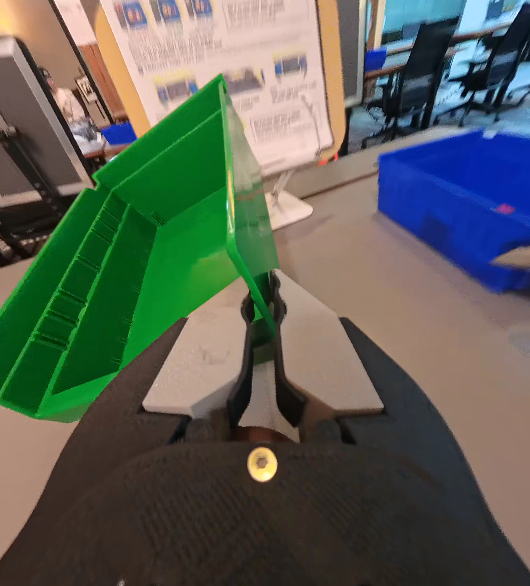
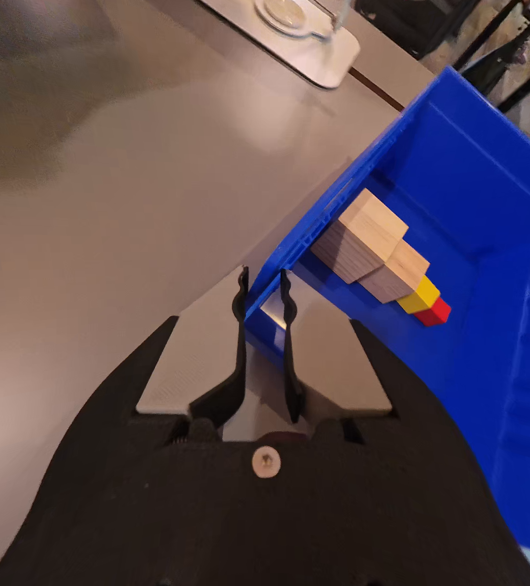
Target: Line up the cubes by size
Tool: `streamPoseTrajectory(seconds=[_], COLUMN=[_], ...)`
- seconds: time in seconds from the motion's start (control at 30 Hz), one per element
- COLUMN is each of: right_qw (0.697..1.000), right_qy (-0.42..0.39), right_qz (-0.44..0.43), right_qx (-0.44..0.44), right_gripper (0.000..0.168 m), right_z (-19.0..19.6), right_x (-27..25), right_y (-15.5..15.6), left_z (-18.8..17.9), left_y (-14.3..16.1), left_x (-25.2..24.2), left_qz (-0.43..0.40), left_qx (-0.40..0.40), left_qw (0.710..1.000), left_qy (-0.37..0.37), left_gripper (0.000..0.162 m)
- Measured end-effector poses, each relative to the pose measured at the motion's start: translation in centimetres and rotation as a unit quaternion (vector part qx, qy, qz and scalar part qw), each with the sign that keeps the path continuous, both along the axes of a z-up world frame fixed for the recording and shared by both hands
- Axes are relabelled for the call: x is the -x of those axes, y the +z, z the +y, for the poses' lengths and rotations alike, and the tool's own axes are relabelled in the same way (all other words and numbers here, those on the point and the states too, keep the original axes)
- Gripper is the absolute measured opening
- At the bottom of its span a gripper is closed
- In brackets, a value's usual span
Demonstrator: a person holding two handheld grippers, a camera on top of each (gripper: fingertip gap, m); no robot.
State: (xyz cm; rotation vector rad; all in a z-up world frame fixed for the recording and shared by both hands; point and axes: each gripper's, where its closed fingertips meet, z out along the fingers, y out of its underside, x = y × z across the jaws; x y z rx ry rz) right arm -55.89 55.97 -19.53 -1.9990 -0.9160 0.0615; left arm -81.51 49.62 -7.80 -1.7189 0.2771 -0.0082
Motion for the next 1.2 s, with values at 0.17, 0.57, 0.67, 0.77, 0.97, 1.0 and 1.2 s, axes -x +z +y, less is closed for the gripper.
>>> streamPoseTrajectory(seconds=[0.17, 0.57, 0.67, 0.77, 0.97, 1.0, 1.2], right_qw=[1.000, 0.992, 0.992, 0.993, 0.981, 0.978, 0.959], right_qy=[0.026, 0.093, 0.094, 0.088, 0.095, 0.100, 0.126], right_qz=[0.002, 0.080, 0.079, 0.082, 0.157, 0.172, 0.253], right_qx=[-0.011, 0.029, 0.026, 0.012, -0.060, -0.058, -0.027], right_gripper=[0.019, 0.018, 0.017, 0.017, 0.038, 0.039, 0.045], right_z=[-2.4, -6.5, -6.6, -6.5, -6.7, -6.9, -7.2], right_x=[8.0, 28.7, 31.2, 31.8, 30.4, 30.1, 27.7], right_y=[0.0, 0.1, 0.1, 0.5, 2.2, 2.4, 3.5], left_z=[-1.4, -2.9, -1.9, -0.5, 1.5, 1.6, 1.7], left_y=[8.0, 9.8, 5.2, -0.2, -6.5, -7.4, -8.2], left_x=[-6.0, -29.0, -33.9, -37.0, -38.7, -38.7, -38.2], left_qz=[-0.016, 0.025, 0.055, 0.072, 0.111, 0.116, 0.132], left_qx=[-0.066, -0.046, -0.010, 0.041, 0.078, 0.081, 0.074], left_qw=[0.996, 0.977, 0.973, 0.969, 0.969, 0.968, 0.973], left_qy=[-0.052, -0.206, -0.225, -0.232, -0.209, -0.205, -0.172], left_gripper=[0.003, 0.004, 0.004, 0.005, 0.008, 0.007, 0.020])
